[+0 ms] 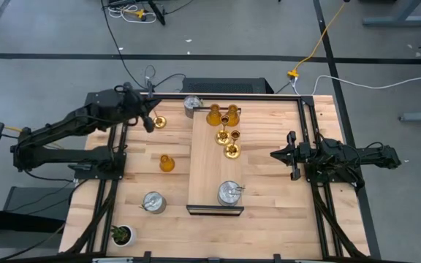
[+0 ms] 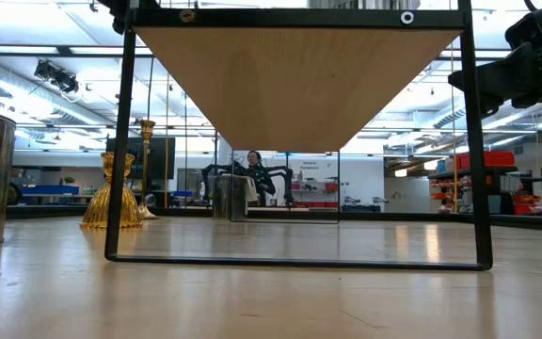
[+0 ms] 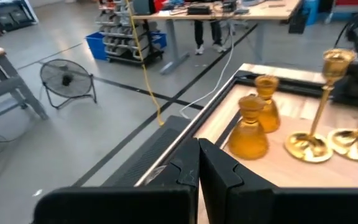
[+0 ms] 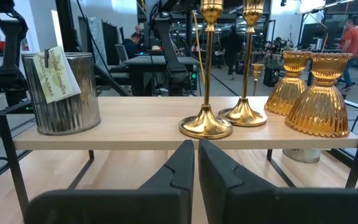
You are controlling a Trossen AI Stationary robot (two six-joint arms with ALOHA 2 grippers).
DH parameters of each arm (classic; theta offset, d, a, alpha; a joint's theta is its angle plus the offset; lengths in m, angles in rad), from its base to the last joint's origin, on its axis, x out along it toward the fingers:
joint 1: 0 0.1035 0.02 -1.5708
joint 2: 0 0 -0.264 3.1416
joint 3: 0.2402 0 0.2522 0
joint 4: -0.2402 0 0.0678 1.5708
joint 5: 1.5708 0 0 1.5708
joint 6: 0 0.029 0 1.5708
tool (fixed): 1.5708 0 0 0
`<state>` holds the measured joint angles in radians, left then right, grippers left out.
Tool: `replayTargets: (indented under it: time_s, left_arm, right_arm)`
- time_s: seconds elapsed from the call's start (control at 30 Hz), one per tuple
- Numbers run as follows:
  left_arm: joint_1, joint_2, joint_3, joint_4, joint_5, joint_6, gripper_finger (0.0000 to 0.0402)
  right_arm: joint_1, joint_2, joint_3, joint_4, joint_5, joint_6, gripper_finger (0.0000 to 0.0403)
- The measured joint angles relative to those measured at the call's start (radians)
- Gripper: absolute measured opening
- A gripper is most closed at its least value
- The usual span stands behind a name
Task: Pick & Place candle stick holders
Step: Put the candle holder on the shelf aligned with the other candle holder
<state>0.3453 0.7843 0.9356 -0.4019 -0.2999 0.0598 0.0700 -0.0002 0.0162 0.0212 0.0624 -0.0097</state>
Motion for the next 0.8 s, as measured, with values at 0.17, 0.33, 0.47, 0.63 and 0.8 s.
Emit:
replayTargets:
  time_s: [0.17, 0.33, 0.47, 0.63, 0.8]
  left_arm:
    - [0.018, 0.009, 0.0, 0.0, -0.024, 0.057, 0.001]
    - [0.034, 0.024, 0.001, -0.018, -0.02, 0.057, 0.001]
    - [0.034, 0.029, 0.0, -0.053, -0.019, 0.057, 0.0023]
    - [0.035, 0.04, 0.0, -0.062, -0.021, 0.056, 0.0063]
    - [0.049, 0.07, 0.0, -0.061, -0.018, 0.056, 0.0108]
  right_arm:
    - [0.0, 0.0, 0.0, 0.0, 0.0, 0.0, 0.0027]
    - [0.0, 0.0, 0.0, 0.0, 0.0, 0.0, 0.0027]
    - [0.0, 0.0, 0.0, 0.0, 0.0, 0.0, 0.0027]
    - [0.0, 0.0, 0.0, 0.0, 0.0, 0.0, 0.0027]
    - [0.0, 0.0, 0.0, 0.0, 0.0, 0.0, 0.0027]
